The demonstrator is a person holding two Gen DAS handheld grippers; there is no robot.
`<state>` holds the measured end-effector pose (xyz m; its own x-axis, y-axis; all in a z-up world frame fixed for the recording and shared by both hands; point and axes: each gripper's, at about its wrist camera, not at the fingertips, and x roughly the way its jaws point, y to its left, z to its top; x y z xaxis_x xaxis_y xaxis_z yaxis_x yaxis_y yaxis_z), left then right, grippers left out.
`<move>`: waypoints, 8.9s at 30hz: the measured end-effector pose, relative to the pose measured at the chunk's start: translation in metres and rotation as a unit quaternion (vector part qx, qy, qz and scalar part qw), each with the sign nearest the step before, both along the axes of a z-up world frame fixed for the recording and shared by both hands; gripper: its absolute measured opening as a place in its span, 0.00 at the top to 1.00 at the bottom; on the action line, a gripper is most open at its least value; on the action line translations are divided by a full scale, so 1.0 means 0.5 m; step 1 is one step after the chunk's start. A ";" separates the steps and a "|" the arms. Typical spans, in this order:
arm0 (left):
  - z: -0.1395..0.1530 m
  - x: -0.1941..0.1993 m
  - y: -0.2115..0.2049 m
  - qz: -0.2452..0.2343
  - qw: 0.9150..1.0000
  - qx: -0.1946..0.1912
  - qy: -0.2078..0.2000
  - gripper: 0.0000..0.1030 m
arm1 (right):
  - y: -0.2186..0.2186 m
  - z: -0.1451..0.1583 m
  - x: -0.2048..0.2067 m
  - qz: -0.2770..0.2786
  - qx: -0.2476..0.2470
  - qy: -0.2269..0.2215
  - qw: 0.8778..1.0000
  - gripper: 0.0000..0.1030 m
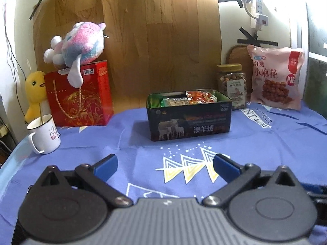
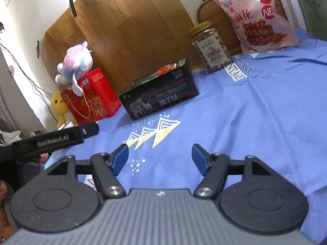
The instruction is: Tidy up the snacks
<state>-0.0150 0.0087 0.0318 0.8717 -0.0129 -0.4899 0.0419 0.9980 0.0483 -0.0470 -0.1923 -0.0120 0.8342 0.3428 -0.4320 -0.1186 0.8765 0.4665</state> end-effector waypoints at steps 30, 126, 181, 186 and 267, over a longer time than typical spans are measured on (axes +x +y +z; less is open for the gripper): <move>0.007 -0.024 -0.002 -0.045 0.999 -0.024 -0.014 0.00 | -0.029 0.011 -0.122 -0.075 -0.032 0.036 0.996 0.30; -0.031 0.048 -0.019 -0.018 0.993 0.013 0.120 0.00 | -0.023 0.041 0.006 0.018 -0.010 0.002 1.000 0.17; -0.042 0.052 0.011 0.017 0.993 0.079 0.082 0.00 | -0.004 0.032 0.016 0.018 -0.009 -0.002 1.000 0.17; -0.044 0.051 0.012 0.017 0.993 0.080 0.083 0.00 | -0.003 0.030 0.018 0.016 -0.009 -0.001 1.000 0.17; -0.041 0.053 -0.042 -0.020 0.992 0.061 0.106 0.00 | -0.031 0.036 0.006 -0.019 -0.015 -0.007 1.000 0.17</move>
<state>0.0116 -0.0123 0.0112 0.7489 0.0254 -0.6622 0.1032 0.9826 0.1544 -0.0438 -0.2077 0.0059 0.8530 0.2976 -0.4288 -0.0912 0.8938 0.4390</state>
